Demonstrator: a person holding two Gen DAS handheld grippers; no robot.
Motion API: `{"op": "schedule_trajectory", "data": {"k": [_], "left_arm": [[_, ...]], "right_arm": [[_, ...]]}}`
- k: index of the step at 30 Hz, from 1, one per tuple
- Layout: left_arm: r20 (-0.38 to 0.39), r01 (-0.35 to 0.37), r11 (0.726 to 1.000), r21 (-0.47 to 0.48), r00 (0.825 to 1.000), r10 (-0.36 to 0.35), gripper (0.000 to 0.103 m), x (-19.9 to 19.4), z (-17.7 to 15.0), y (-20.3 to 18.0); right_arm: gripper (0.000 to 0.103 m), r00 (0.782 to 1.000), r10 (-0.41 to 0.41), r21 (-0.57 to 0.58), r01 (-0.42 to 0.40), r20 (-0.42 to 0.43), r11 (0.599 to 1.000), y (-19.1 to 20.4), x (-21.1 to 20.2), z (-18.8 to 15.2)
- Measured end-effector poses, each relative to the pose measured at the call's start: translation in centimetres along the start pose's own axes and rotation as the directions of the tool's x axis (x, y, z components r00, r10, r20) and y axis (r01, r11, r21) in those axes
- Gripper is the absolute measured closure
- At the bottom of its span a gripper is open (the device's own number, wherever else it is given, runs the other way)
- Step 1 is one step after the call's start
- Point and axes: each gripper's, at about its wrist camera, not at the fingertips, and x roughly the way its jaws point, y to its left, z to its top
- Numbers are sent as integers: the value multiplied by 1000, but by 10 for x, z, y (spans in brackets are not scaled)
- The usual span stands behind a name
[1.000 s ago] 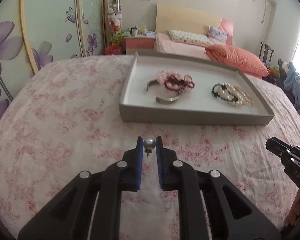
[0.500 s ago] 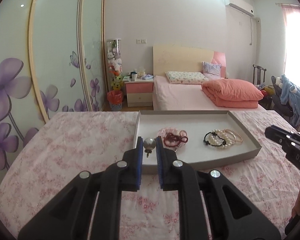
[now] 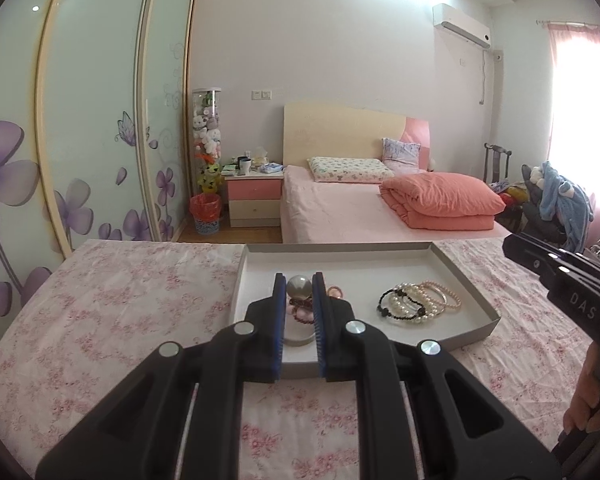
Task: Organize jewelry
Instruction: 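Carry both silver earrings over the tray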
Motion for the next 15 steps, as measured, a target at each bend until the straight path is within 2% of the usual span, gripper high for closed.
{"op": "schedule_trajectory", "data": {"k": [9,15], "left_arm": [[-3,41,999,-29,999,-41,89,10,0,3],[-15,30,999,-26,999,-30,89,21,0,2]], "right_arm": [[89,1000,5,2,-5,0,1000,-1,11,0],[89,1000,3,4,-3,-8,1000,-2,19,-1]]}}
